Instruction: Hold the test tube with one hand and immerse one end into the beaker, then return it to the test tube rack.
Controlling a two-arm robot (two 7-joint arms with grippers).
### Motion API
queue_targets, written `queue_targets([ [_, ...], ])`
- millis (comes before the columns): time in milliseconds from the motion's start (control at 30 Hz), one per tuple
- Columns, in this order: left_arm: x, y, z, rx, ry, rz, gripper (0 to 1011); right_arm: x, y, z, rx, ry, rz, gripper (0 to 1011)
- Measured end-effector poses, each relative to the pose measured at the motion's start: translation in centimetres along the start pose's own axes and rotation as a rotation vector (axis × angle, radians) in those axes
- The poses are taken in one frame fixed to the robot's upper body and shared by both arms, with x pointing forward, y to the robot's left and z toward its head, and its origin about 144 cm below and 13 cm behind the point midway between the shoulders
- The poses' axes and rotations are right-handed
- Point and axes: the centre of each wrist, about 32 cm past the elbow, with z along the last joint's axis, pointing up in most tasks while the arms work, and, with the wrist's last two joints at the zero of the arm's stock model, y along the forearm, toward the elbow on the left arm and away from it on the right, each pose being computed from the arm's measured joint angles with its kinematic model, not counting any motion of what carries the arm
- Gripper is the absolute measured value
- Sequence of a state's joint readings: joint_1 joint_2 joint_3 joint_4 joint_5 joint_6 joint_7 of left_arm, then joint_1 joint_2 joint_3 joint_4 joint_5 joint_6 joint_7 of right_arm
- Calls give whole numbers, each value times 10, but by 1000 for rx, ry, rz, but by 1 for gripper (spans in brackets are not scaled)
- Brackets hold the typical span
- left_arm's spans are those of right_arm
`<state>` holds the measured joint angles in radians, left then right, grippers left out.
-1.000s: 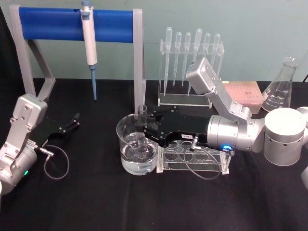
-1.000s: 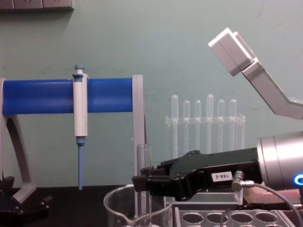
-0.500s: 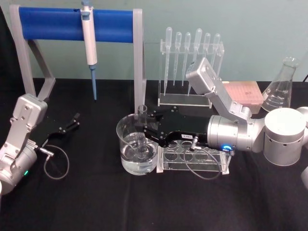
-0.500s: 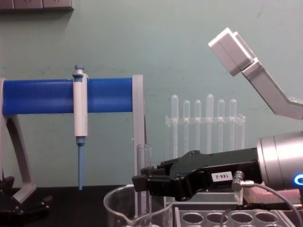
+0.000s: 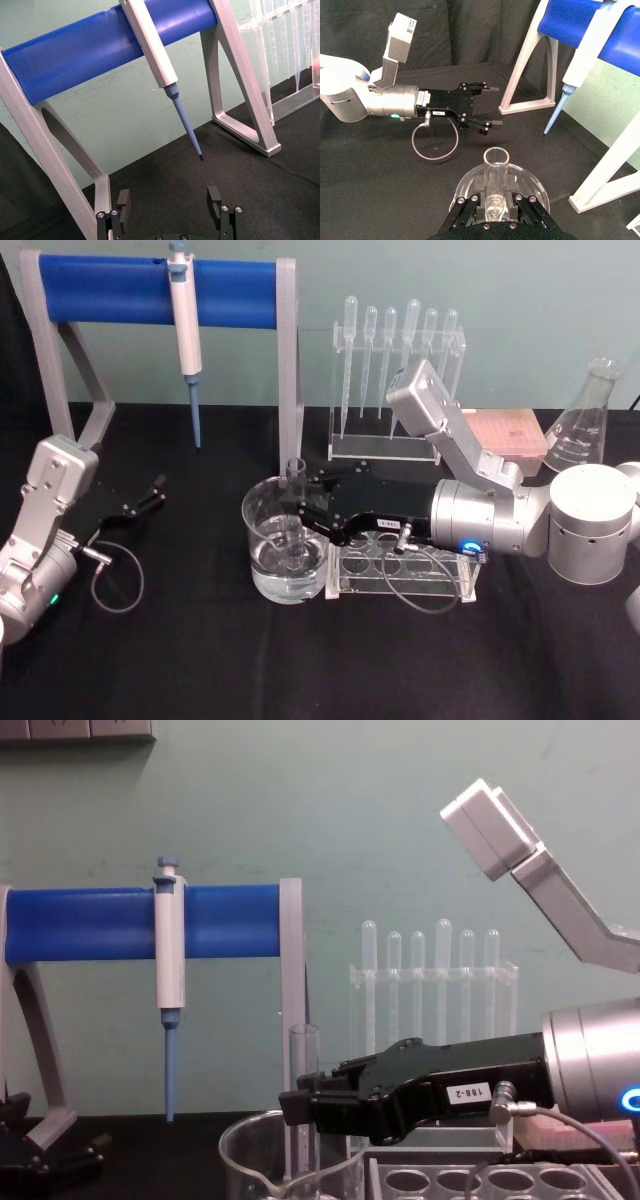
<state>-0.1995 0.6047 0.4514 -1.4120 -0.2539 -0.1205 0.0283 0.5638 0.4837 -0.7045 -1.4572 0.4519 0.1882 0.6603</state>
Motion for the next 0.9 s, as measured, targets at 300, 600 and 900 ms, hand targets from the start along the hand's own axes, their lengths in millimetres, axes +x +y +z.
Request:
queue_targets([
  [300, 0, 0, 0, 0, 0, 0, 1000, 0, -1, 3, 10, -8, 5, 241],
  [600, 0, 0, 0, 0, 0, 0, 1000, 0, -11, 20, 44, -34, 3, 241],
  [900, 0, 0, 0, 0, 0, 0, 1000, 0, -26, 53, 87, -80, 6, 241],
])
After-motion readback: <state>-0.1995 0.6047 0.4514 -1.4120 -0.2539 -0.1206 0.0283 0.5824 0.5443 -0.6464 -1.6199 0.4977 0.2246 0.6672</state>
